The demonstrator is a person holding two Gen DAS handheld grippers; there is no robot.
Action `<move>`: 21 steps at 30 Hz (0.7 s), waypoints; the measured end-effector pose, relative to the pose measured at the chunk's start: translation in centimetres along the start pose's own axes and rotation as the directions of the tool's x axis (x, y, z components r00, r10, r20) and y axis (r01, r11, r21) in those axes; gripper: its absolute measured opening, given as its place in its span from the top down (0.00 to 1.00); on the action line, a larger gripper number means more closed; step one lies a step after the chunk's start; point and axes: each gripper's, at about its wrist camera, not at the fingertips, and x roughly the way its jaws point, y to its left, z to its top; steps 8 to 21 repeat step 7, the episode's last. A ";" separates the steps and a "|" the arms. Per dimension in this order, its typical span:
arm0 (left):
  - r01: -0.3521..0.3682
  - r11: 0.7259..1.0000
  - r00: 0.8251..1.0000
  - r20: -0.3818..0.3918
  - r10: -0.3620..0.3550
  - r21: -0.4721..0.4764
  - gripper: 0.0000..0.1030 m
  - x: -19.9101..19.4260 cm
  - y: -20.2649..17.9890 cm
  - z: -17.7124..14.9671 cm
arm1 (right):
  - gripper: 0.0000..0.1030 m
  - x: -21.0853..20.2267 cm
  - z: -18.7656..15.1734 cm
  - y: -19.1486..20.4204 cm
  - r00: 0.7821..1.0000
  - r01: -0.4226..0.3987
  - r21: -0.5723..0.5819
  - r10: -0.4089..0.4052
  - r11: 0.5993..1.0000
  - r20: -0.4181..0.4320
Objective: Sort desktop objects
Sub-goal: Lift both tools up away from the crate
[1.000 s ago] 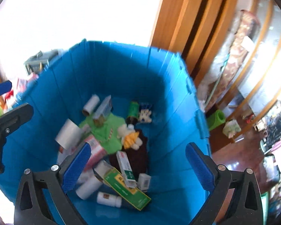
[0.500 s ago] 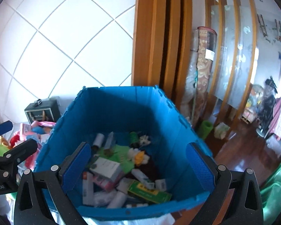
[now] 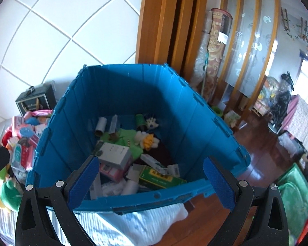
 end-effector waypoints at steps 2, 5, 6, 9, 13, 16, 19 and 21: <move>0.006 1.000 1.000 0.005 -0.006 0.004 0.00 0.2 -0.2 0.0 | 0.00 0.3 -0.2 0.0 1.000 0.016 -0.007 -0.016 1.000 -0.006; 0.015 1.000 1.000 0.009 -0.015 0.015 0.00 0.6 -0.9 0.2 | 0.00 0.8 -0.2 -0.4 1.000 0.023 -0.009 -0.024 1.000 -0.015; 0.018 1.000 1.000 0.012 -0.018 0.021 0.00 0.7 -1.1 0.3 | 0.00 0.9 -0.2 -0.5 0.999 0.026 -0.009 -0.026 1.000 -0.019; 0.017 1.000 1.000 0.012 -0.017 0.025 0.00 0.9 -1.3 0.4 | 0.00 1.2 -0.1 -0.7 0.999 0.028 -0.009 -0.028 1.000 -0.022; 0.017 1.000 1.000 0.012 -0.017 0.025 0.00 0.9 -1.3 0.4 | 0.00 1.2 -0.1 -0.7 0.999 0.028 -0.009 -0.028 1.000 -0.022; 0.017 1.000 1.000 0.012 -0.017 0.025 0.00 0.9 -1.3 0.4 | 0.00 1.2 -0.1 -0.7 0.999 0.028 -0.009 -0.028 1.000 -0.022; 0.017 1.000 1.000 0.012 -0.017 0.025 0.00 0.9 -1.3 0.4 | 0.00 1.2 -0.1 -0.7 0.999 0.028 -0.009 -0.028 1.000 -0.022; 0.017 1.000 1.000 0.012 -0.017 0.025 0.00 0.9 -1.3 0.4 | 0.00 1.2 -0.1 -0.7 0.999 0.028 -0.009 -0.028 1.000 -0.022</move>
